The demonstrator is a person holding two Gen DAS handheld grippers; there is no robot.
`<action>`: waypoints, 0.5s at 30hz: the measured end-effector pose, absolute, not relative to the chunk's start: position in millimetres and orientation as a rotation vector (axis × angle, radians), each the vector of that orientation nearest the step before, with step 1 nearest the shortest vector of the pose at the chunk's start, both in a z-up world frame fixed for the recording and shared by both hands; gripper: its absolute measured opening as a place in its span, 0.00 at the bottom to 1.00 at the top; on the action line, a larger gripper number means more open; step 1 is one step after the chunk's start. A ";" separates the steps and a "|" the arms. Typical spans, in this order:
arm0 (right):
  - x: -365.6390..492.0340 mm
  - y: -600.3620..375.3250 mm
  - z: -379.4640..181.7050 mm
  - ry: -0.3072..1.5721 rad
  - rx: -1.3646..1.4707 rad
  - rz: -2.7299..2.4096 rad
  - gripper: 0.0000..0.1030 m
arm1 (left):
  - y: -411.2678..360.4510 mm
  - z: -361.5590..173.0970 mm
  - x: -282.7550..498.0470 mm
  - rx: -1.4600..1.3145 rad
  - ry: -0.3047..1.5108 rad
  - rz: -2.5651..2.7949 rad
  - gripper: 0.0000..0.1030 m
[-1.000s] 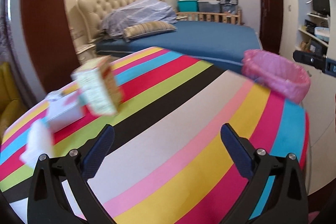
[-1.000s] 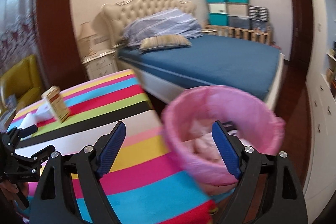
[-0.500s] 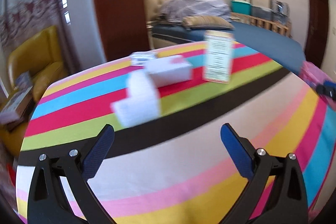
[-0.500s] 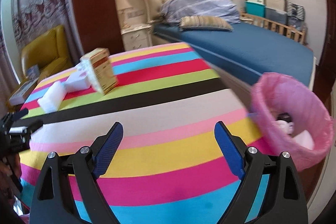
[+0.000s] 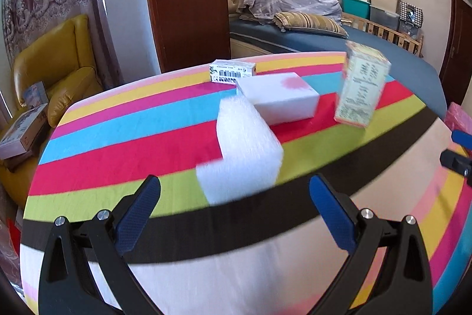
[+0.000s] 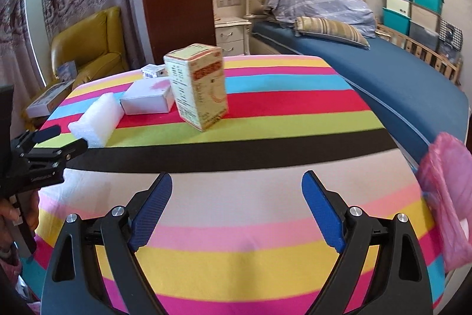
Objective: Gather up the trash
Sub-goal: 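Move both tools back over the striped table, then grasp the L-shaped white foam with the left gripper while the right grasps the medicine box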
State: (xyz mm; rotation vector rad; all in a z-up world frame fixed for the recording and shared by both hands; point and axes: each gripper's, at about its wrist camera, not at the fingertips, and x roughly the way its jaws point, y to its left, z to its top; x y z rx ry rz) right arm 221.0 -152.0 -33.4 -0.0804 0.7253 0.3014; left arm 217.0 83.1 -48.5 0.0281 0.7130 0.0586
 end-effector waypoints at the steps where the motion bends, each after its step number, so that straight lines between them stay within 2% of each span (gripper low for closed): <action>1: 223.2 -150.4 -33.6 0.726 -0.083 0.303 0.82 | 84.1 -48.3 222.2 0.022 0.713 0.061 0.95; 9: 258.3 -131.2 -38.4 0.756 -0.078 0.318 0.82 | 78.9 -57.1 254.4 0.056 0.768 0.054 0.94; 10: 263.0 -126.4 -39.3 0.759 -0.078 0.320 0.82 | 79.4 -57.8 255.7 0.053 0.773 0.051 0.88; 12: 275.5 -119.7 -40.3 0.764 -0.076 0.322 0.82 | 82.2 -59.9 259.5 0.037 0.791 0.051 0.58; 15: 295.1 -107.3 -40.8 0.766 -0.069 0.331 0.82 | 87.1 -62.0 260.7 0.008 0.804 0.069 0.56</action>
